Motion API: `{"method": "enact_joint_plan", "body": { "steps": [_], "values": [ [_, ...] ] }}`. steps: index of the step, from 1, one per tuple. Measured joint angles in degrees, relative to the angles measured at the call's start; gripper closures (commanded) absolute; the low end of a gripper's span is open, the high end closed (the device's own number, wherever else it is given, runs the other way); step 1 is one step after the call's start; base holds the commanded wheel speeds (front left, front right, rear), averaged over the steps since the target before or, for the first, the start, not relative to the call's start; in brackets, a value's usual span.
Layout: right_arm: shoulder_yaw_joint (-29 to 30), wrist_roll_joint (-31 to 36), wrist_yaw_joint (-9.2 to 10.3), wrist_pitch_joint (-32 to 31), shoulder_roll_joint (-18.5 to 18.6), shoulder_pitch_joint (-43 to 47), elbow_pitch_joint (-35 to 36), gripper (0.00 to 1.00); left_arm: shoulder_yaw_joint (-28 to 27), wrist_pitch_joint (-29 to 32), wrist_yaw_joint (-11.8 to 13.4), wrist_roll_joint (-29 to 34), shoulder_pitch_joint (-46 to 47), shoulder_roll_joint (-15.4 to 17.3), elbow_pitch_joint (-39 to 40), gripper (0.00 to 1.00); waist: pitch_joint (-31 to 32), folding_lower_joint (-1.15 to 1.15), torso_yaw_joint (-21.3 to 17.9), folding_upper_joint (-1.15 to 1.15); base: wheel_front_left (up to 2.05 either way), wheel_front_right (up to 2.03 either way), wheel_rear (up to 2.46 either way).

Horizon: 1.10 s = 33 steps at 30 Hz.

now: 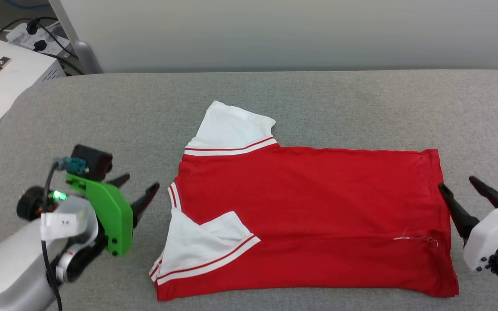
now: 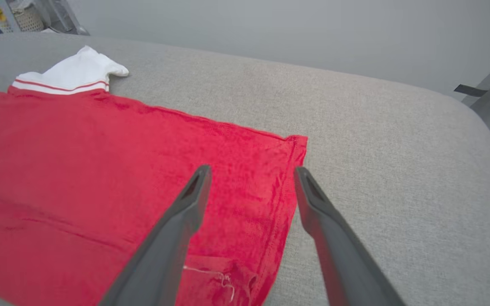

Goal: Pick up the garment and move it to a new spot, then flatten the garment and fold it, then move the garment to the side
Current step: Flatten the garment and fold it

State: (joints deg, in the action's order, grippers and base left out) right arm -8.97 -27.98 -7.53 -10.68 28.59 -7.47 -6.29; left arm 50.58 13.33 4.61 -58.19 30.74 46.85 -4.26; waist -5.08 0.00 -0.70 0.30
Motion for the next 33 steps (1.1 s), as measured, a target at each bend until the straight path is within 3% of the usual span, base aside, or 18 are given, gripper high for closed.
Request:
{"method": "enact_joint_plan", "body": {
  "steps": [7,11,22,33],
  "values": [
    [7.2,8.5,0.0,9.2,-9.9,0.0,4.5,0.0,-4.0,-5.0,0.6,3.2,9.9,-4.4,-3.7,0.0,-2.2,0.0,-0.8,0.0,0.0,0.0,0.0],
    [8.1,11.1,0.0,12.6,-13.3,0.0,6.2,0.0,-5.3,-4.3,-0.8,3.4,16.9,-7.2,-7.8,0.0,-4.6,0.0,-1.7,0.0,0.0,0.0,0.0],
    [7.2,14.8,0.0,19.4,-16.7,-5.1,7.2,0.0,-2.4,13.1,-7.0,5.8,40.6,-12.4,-21.5,0.0,-15.4,0.0,-4.9,0.0,0.0,0.0,0.0],
    [3.2,16.2,0.0,22.1,-18.4,-9.7,7.4,0.0,2.8,33.5,-10.5,3.5,50.4,-14.9,-33.0,0.0,-26.1,-0.01,-8.9,0.0,0.0,0.0,0.0]
  ]
}}
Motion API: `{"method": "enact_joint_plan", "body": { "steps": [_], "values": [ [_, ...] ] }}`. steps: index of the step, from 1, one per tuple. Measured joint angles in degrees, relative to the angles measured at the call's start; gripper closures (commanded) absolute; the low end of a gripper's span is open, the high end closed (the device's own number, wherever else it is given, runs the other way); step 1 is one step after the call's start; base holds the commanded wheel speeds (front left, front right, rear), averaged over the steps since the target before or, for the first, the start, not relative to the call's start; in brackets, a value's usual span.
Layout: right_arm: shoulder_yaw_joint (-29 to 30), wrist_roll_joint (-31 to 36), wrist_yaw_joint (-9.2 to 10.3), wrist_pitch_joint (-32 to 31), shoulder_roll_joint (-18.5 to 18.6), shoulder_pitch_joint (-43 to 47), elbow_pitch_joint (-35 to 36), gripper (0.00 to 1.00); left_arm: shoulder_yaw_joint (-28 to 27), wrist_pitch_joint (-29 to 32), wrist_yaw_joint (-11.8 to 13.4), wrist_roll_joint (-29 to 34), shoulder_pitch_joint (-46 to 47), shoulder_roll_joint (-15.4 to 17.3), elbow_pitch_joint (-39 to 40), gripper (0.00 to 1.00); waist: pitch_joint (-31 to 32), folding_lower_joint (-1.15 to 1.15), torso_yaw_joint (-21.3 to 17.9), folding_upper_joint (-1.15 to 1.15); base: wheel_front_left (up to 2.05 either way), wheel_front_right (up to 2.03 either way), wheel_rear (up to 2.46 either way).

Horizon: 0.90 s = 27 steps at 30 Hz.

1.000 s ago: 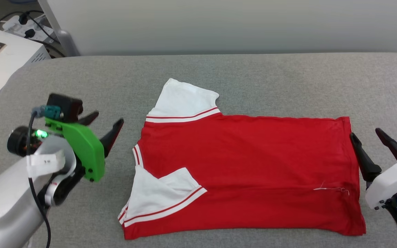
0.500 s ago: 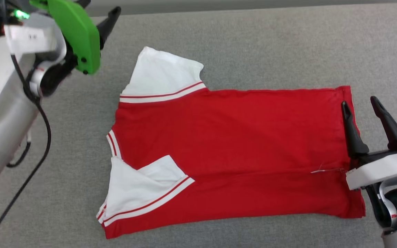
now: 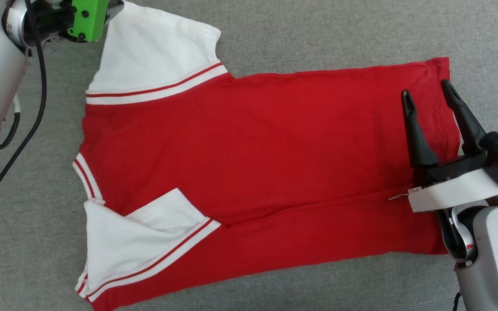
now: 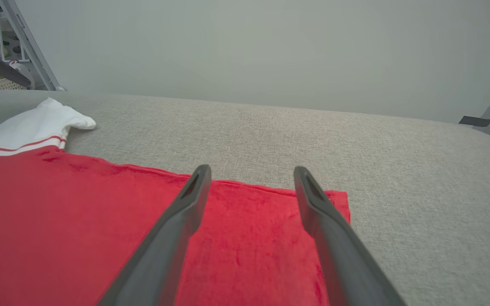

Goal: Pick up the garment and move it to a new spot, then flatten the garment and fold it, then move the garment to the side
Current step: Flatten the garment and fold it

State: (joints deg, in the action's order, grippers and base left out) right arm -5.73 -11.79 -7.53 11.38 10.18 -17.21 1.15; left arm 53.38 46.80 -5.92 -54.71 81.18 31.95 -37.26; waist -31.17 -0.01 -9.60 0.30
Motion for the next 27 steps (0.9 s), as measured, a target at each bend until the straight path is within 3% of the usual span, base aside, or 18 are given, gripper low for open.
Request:
{"method": "enact_joint_plan", "body": {
  "steps": [10,11,12,20,23,27],
  "values": [
    [-1.0,0.0,0.0,0.7,0.0,-1.2,-0.1,0.0,1.7,4.8,-1.0,-1.8,1.6,0.9,-2.5,0.0,-5.3,0.0,-3.2,0.0,0.0,0.0,0.0],
    [-0.9,0.0,0.0,0.7,0.0,-1.2,-0.2,0.0,1.8,5.0,-1.0,-1.8,1.9,1.0,-2.2,0.76,-5.5,0.0,-3.3,0.0,0.0,0.0,0.0],
    [-0.5,0.0,0.0,0.7,0.1,-1.7,-0.5,0.0,2.0,4.4,-1.1,-2.5,1.9,1.2,-1.7,1.0,-5.5,0.0,-3.4,0.0,0.0,0.0,0.0],
    [0.7,1.1,0.0,-2.5,4.7,-6.7,-1.1,0.0,4.3,-2.7,-1.4,-3.1,-1.8,0.7,-0.1,1.0,-1.8,0.0,-2.4,0.0,0.0,0.0,0.0],
    [0.6,0.5,0.0,-7.0,8.4,-9.9,-2.5,0.0,5.7,-5.6,-1.4,-3.6,-3.9,0.5,1.4,1.0,0.3,0.0,-1.7,0.0,0.0,0.0,0.0],
    [-2.4,-3.7,0.0,-18.1,14.0,-14.4,-6.6,0.0,7.1,-9.4,-1.4,-4.2,-6.0,0.6,4.4,1.0,3.3,0.0,-0.7,0.0,0.0,0.0,0.0]
  ]
}}
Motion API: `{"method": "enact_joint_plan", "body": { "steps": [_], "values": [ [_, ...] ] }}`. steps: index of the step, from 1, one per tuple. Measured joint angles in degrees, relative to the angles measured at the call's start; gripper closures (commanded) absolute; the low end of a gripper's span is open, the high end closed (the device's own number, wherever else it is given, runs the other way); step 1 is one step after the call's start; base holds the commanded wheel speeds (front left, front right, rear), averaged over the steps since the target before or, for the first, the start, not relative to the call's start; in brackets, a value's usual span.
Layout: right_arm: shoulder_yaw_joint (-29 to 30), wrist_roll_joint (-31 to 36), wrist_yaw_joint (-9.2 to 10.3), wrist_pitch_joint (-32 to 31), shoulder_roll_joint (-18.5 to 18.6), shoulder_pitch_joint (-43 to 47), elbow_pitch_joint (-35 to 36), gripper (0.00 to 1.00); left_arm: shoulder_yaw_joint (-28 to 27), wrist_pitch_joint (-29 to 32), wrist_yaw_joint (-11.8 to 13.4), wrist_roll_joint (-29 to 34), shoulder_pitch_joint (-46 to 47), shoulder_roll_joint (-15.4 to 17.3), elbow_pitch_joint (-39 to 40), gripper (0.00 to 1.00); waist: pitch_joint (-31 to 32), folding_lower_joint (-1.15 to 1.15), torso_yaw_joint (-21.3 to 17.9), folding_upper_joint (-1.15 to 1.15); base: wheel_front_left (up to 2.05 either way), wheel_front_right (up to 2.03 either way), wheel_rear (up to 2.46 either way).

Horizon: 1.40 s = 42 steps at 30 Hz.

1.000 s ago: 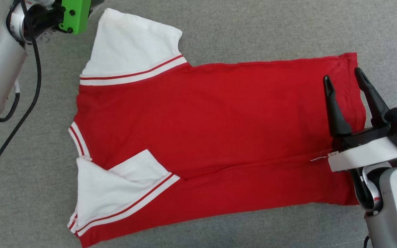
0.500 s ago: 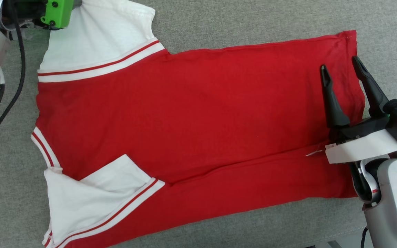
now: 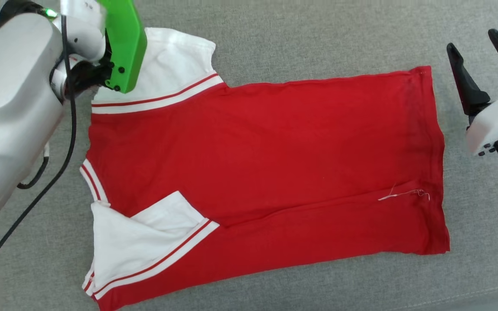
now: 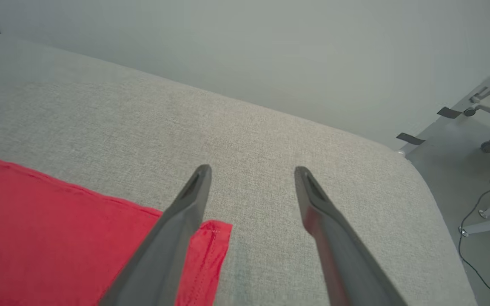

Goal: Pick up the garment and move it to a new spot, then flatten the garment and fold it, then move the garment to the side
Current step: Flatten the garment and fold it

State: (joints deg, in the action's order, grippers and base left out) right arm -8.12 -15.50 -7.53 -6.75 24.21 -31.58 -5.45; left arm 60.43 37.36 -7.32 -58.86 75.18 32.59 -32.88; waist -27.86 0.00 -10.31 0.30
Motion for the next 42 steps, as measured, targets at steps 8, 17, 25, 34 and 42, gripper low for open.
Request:
{"method": "enact_joint_plan", "body": {
  "steps": [8,17,25,34,42],
  "values": [
    [-9.2,-15.9,0.0,-25.1,9.7,-8.2,-6.3,0.0,1.9,-6.0,0.0,-0.4,-3.0,1.2,5.4,1.0,4.9,0.01,2.6,0.0,0.0,0.0,0.0],
    [-17.1,-26.3,0.0,-42.0,15.1,-14.5,-12.0,0.0,2.9,-9.3,0.0,0.1,-3.5,1.4,10.6,1.0,5.1,0.01,6.9,0.0,0.0,0.0,0.0],
    [-19.0,-27.6,0.0,-43.4,14.2,-17.0,-19.1,0.0,3.4,-10.2,0.0,0.9,-3.0,1.0,13.4,1.0,2.0,0.01,9.3,0.0,0.0,0.0,0.0],
    [-22.0,-29.0,0.05,-37.6,13.5,-16.7,-23.4,0.55,3.6,-11.1,0.0,1.1,-2.3,0.9,12.8,1.0,-0.2,0.01,10.4,0.0,0.0,0.0,0.0],
    [-25.9,-28.3,0.0,-24.0,13.2,-16.5,-24.7,1.0,4.2,-14.7,0.0,0.4,-4.1,1.5,10.7,1.0,3.6,0.01,9.4,0.0,0.0,0.0,0.0]
  ]
}}
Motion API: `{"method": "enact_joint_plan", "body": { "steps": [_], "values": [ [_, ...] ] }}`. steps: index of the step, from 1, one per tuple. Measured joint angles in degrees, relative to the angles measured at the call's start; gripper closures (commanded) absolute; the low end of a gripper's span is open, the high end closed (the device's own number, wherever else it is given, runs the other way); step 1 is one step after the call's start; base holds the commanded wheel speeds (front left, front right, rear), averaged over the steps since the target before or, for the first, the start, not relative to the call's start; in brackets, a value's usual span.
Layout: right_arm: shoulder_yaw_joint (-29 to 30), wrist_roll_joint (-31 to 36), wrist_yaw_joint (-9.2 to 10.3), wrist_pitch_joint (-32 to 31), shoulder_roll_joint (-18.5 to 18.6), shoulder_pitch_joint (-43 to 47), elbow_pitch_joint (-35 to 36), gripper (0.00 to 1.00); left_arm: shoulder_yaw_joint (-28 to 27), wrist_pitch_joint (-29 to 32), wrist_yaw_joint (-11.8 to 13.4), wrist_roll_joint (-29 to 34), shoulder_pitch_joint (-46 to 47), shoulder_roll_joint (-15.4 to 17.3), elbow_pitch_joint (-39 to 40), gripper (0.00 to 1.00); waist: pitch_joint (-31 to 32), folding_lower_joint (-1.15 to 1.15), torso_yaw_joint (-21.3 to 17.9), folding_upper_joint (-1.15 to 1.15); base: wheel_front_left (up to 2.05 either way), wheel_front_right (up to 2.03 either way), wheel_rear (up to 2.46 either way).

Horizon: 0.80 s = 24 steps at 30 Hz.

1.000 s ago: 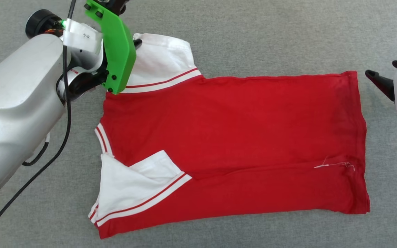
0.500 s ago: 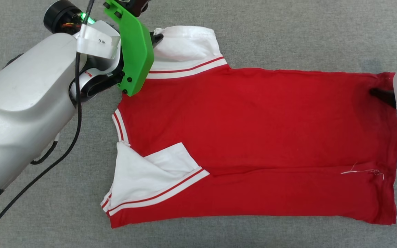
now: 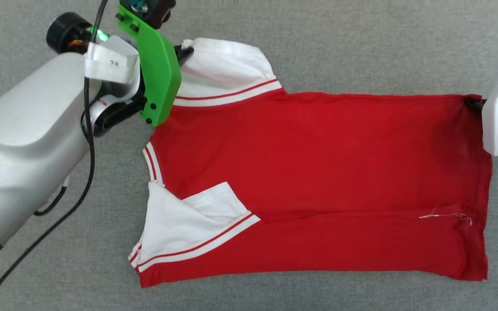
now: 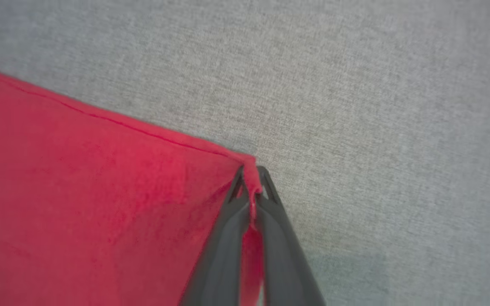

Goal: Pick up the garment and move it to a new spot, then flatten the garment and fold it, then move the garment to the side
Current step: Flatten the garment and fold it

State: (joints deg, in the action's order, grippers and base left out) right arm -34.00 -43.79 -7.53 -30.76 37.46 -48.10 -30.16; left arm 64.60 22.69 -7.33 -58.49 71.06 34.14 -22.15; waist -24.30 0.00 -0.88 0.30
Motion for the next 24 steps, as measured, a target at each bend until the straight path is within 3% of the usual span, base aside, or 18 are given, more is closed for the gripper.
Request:
{"method": "enact_joint_plan", "body": {
  "steps": [3,12,24],
  "values": [
    [-0.4,0.2,0.0,6.1,0.3,2.8,1.3,1.0,0.3,-2.5,0.0,-0.6,-3.6,1.0,0.8,1.0,3.8,0.0,-0.5,0.0,0.0,0.0,0.0],
    [1.7,-0.2,0.0,12.4,1.6,12.5,6.2,1.0,1.6,-5.7,3.0,-1.2,-12.7,5.4,8.3,1.0,10.1,0.0,-0.9,0.0,0.0,0.0,0.0],
    [9.2,1.4,0.0,14.9,2.3,31.9,15.2,1.0,4.0,-8.5,10.7,-3.6,-26.9,13.2,21.0,1.0,15.3,0.0,0.0,0.0,0.0,0.0,0.0]
  ]
}}
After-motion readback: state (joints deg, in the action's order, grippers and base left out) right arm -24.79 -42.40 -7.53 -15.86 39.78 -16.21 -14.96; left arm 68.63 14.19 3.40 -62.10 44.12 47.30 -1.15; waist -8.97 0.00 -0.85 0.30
